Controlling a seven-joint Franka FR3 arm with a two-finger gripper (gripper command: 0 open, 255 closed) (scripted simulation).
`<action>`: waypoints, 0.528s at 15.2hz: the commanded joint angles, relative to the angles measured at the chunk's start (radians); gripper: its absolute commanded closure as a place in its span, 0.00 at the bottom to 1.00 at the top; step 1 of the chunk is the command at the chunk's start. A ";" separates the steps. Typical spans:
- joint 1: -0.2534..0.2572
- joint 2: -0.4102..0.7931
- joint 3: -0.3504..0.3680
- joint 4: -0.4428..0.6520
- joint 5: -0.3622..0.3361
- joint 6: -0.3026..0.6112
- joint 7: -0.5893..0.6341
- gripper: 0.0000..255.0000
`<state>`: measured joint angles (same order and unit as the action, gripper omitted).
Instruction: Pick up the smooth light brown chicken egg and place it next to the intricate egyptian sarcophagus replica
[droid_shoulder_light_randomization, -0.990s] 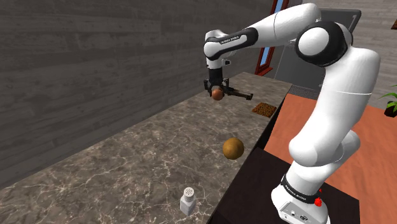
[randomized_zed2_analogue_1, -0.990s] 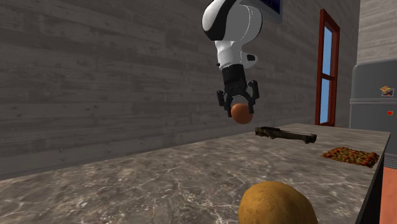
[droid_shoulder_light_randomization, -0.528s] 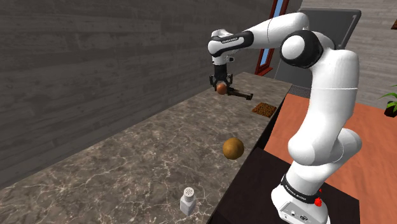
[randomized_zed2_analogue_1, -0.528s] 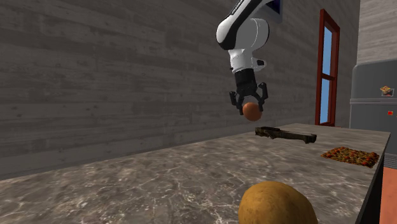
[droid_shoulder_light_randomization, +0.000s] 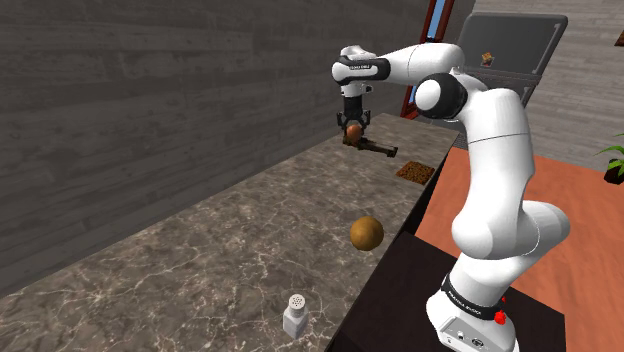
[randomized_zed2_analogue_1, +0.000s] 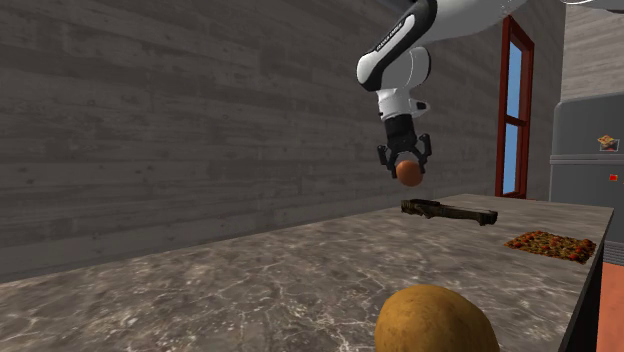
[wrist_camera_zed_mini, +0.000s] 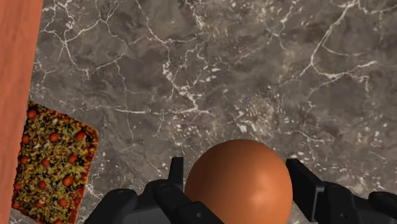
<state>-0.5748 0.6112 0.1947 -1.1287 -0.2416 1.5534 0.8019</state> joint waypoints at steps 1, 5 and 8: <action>0.002 0.107 -0.014 0.179 -0.012 -0.066 -0.037 1.00; 0.001 0.181 -0.023 0.265 -0.019 -0.075 -0.057 1.00; -0.006 0.170 -0.022 0.205 -0.018 -0.027 -0.049 1.00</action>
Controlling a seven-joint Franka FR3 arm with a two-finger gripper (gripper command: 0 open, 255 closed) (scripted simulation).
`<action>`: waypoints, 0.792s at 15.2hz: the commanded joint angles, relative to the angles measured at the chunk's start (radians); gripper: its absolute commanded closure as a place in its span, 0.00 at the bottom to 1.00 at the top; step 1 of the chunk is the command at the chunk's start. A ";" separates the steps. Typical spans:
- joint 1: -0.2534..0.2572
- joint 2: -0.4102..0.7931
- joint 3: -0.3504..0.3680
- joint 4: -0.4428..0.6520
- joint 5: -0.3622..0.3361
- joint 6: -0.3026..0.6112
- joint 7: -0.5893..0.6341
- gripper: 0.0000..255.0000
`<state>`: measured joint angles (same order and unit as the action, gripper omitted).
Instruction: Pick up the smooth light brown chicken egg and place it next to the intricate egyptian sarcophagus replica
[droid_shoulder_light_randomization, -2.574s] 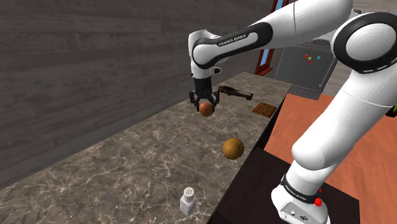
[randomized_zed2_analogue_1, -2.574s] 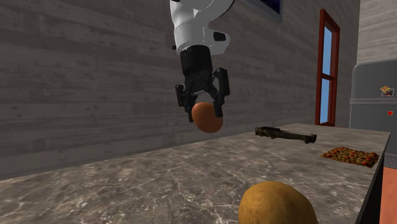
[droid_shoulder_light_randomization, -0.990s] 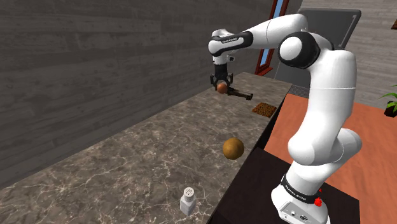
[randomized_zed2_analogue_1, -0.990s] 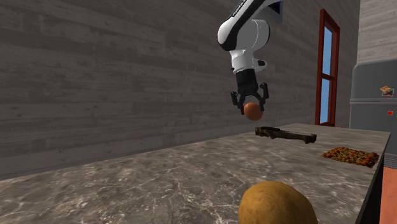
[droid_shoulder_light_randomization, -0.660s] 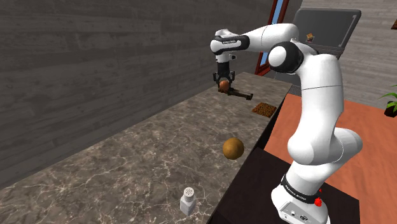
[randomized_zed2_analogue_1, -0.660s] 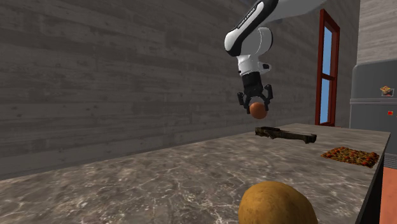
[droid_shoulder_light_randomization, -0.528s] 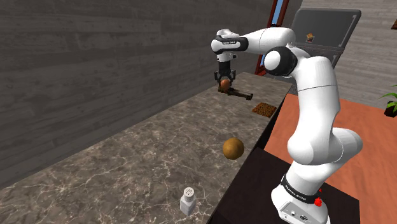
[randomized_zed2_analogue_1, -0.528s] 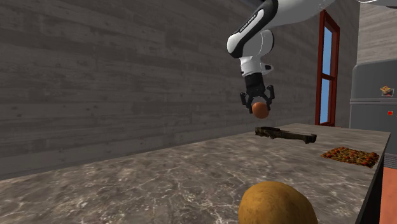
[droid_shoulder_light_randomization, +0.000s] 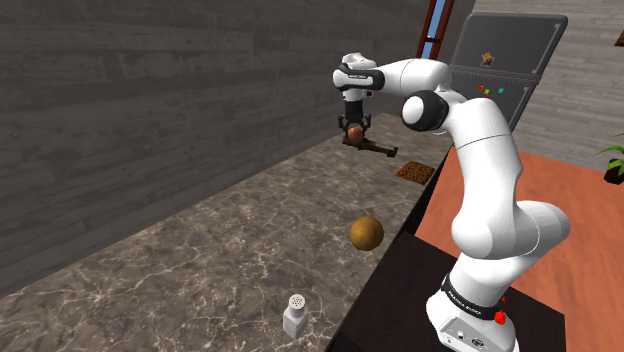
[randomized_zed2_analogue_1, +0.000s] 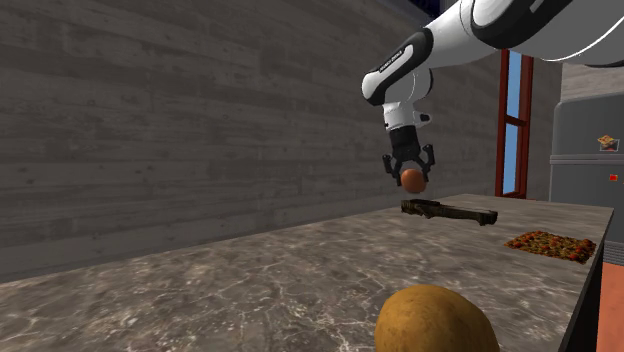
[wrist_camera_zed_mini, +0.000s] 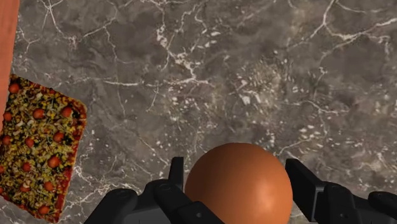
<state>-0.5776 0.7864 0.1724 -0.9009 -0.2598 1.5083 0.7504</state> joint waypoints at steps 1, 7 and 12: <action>-0.005 -0.008 0.001 -0.041 0.000 0.033 0.005 1.00; -0.014 -0.012 0.002 -0.129 -0.002 0.115 0.020 1.00; -0.018 -0.005 0.001 -0.183 -0.004 0.176 0.030 1.00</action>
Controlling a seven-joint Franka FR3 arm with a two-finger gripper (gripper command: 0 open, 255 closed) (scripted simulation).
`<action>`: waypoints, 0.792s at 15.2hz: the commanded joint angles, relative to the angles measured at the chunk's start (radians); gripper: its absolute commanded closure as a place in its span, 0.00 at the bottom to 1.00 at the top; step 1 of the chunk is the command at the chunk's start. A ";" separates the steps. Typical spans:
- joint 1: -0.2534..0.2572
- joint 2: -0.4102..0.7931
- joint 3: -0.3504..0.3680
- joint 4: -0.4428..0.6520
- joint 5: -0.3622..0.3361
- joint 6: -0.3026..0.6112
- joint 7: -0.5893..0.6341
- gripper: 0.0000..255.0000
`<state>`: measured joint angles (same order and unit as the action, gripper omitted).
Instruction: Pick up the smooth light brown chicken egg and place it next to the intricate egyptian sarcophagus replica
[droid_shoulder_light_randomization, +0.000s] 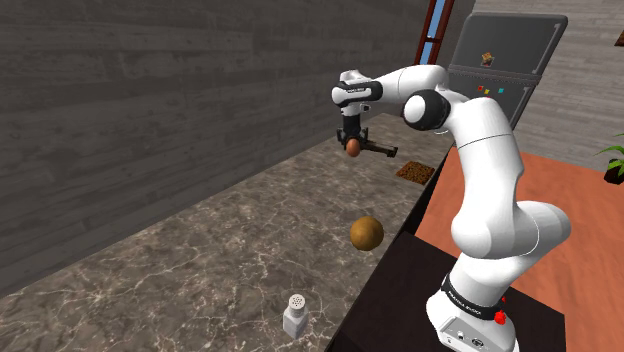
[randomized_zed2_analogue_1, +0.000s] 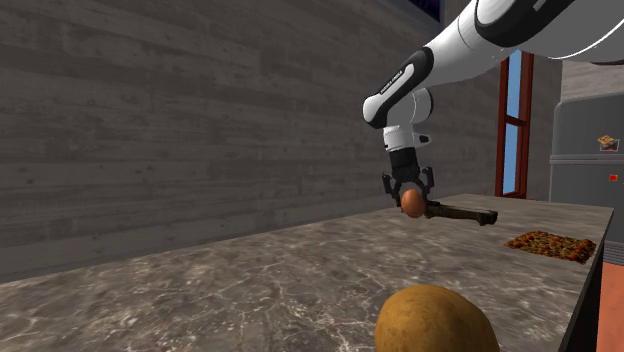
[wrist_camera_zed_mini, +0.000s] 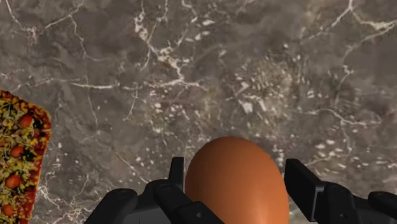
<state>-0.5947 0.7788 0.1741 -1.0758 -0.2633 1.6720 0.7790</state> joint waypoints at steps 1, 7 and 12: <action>-0.002 0.005 -0.001 -0.018 -0.002 0.024 0.003 1.00; -0.005 0.022 -0.003 -0.059 -0.006 0.080 0.013 1.00; -0.005 0.022 -0.003 -0.058 -0.006 0.080 0.013 1.00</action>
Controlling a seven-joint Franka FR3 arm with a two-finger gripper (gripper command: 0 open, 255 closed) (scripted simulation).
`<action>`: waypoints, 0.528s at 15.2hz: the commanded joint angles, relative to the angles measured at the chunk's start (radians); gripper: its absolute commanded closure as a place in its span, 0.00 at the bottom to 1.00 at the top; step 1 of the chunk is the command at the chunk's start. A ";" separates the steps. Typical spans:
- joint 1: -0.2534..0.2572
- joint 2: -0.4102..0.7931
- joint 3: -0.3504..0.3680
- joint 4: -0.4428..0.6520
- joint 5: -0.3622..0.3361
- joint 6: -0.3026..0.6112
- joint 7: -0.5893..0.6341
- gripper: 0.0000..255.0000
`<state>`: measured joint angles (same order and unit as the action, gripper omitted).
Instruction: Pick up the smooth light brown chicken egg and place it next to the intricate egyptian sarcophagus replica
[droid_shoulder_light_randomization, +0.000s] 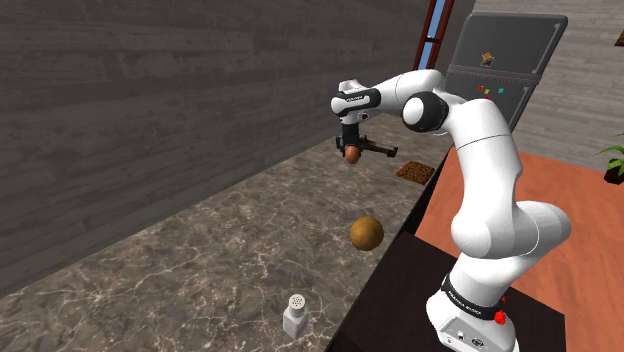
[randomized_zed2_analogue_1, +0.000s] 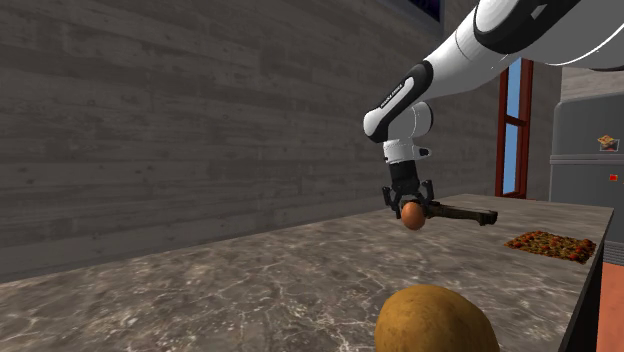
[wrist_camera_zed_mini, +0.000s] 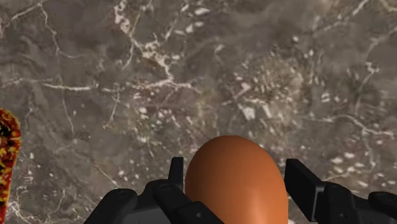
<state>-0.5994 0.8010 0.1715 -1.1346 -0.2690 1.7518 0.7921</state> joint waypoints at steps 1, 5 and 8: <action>0.000 0.000 0.000 0.000 0.000 0.000 0.000 1.00; 0.000 0.000 0.000 0.001 0.000 0.000 0.000 0.00; 0.000 0.000 0.000 0.001 0.000 0.000 0.000 0.00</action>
<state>-0.5993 0.8012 0.1715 -1.1339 -0.2690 1.7517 0.7921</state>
